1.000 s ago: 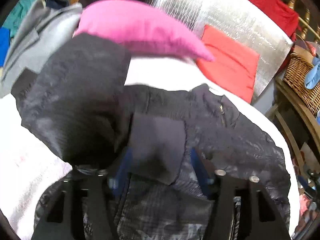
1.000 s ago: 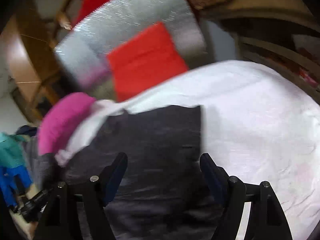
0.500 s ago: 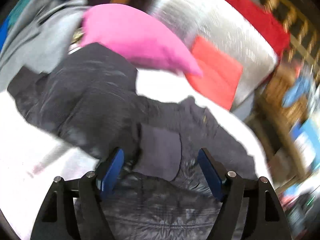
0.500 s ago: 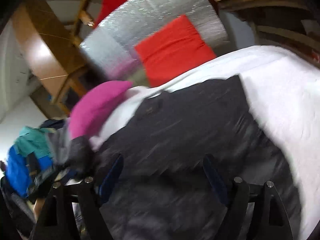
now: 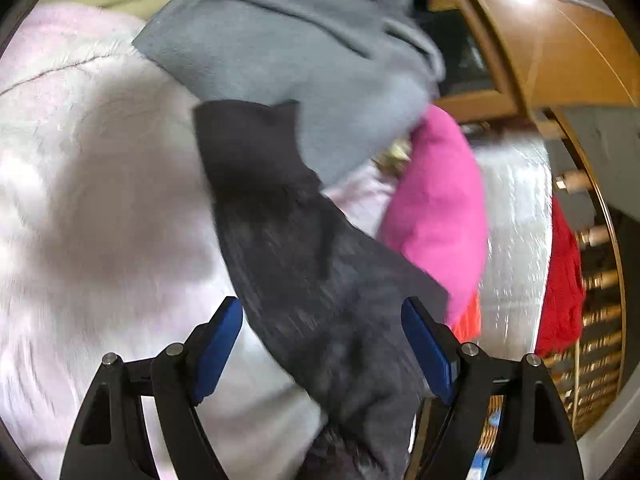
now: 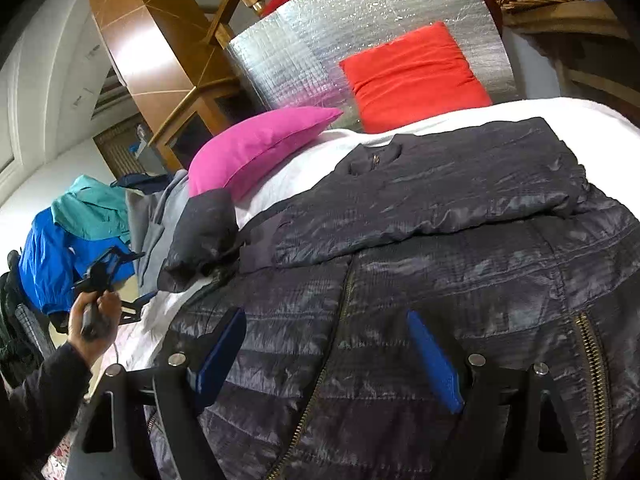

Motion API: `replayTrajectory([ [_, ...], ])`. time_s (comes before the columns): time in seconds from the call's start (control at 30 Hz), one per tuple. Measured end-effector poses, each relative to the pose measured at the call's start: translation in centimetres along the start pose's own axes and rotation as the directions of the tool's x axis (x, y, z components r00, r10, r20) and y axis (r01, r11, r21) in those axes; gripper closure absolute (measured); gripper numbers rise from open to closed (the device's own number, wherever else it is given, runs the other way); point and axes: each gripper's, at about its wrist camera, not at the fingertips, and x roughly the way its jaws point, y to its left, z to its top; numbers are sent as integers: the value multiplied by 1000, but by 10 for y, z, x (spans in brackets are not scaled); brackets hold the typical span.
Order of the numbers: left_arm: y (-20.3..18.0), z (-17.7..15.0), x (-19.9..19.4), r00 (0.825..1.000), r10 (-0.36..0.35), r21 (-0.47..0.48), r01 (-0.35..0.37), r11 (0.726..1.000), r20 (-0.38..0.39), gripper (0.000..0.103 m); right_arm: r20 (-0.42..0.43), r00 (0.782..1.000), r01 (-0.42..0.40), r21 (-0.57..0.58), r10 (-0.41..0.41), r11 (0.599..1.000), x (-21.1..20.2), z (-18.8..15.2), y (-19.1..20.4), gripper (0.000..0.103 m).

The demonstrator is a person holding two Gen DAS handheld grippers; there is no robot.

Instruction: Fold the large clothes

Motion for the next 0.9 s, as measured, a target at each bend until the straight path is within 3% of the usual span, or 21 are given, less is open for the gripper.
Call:
replayTrajectory([
  [0.27, 4, 31, 51, 994, 108, 17, -109, 994, 23, 23, -33, 999, -12, 23, 13, 1000, 10, 0, -4, 18],
  [0.3, 6, 30, 53, 992, 124, 32, -124, 992, 26, 37, -36, 999, -13, 22, 14, 1000, 10, -1, -4, 18],
  [0.33, 3, 31, 57, 980, 194, 66, -195, 978, 34, 52, -39, 999, -14, 23, 15, 1000, 11, -1, -5, 18],
  [0.37, 3, 32, 59, 969, 246, 94, -248, 964, 30, 91, -43, 999, -15, 26, 16, 1000, 12, -1, -5, 18],
  [0.53, -29, 22, 41, 950, 290, 230, -309, 923, 112, 94, -47, 999, -18, 34, 20, 999, 13, -1, -6, 18],
  [0.63, -81, 1, 14, 932, 284, 405, -355, 843, 226, 96, -44, 999, -20, 37, 22, 999, 12, -1, -7, 18],
  [0.77, -171, -51, -30, 916, 163, 615, -370, 697, 366, 96, -35, 999, -25, 37, 26, 999, 8, -1, -6, 18],
  [0.87, -228, -99, -52, 924, 38, 731, -325, 600, 379, 96, -26, 999, -31, 38, 32, 999, 6, 0, -6, 18],
  [0.9, -251, -125, -56, 933, -12, 778, -292, 556, 359, 96, -24, 999, -32, 40, 33, 999, 5, 0, -7, 18],
])
